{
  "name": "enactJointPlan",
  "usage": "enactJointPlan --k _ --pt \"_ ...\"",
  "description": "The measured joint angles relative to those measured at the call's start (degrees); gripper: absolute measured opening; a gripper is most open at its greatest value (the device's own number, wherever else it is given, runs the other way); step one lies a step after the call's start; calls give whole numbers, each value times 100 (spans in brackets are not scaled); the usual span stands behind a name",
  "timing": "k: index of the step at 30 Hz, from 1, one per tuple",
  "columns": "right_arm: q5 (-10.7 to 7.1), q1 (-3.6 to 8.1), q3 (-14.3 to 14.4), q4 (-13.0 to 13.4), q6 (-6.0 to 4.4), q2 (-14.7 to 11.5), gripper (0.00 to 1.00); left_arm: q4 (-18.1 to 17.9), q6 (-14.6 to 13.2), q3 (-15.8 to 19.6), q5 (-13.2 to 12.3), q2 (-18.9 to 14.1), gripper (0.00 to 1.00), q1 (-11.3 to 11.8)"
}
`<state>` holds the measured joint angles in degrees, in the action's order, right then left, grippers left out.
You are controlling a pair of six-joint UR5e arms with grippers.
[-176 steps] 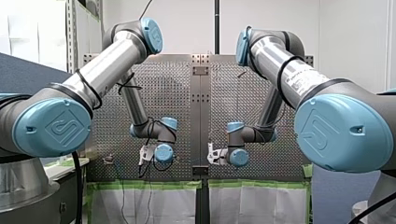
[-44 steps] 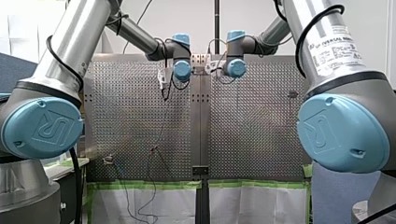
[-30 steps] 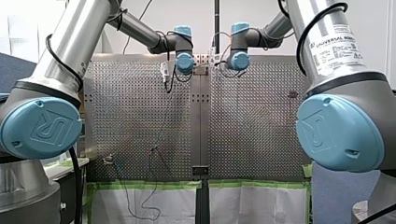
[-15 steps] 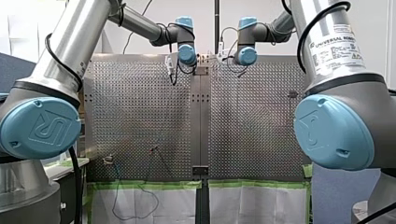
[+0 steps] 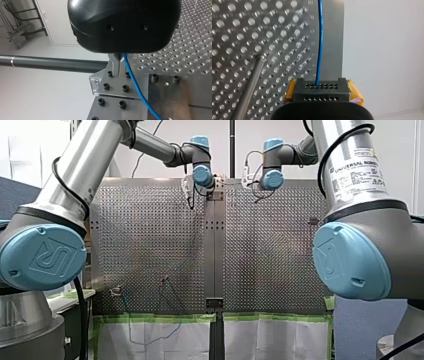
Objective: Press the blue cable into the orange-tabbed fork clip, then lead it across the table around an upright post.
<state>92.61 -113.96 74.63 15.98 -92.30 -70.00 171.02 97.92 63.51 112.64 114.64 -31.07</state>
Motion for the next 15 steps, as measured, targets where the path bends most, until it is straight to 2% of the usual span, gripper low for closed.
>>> enactJointPlan --k 6,15 --pt "-4 131 -1 -13 -3 -5 0 187 6 -298 4 160 0 -56" --pt "-11 318 -1 -20 -32 -12 0 230 7 -419 -18 194 0 -111"
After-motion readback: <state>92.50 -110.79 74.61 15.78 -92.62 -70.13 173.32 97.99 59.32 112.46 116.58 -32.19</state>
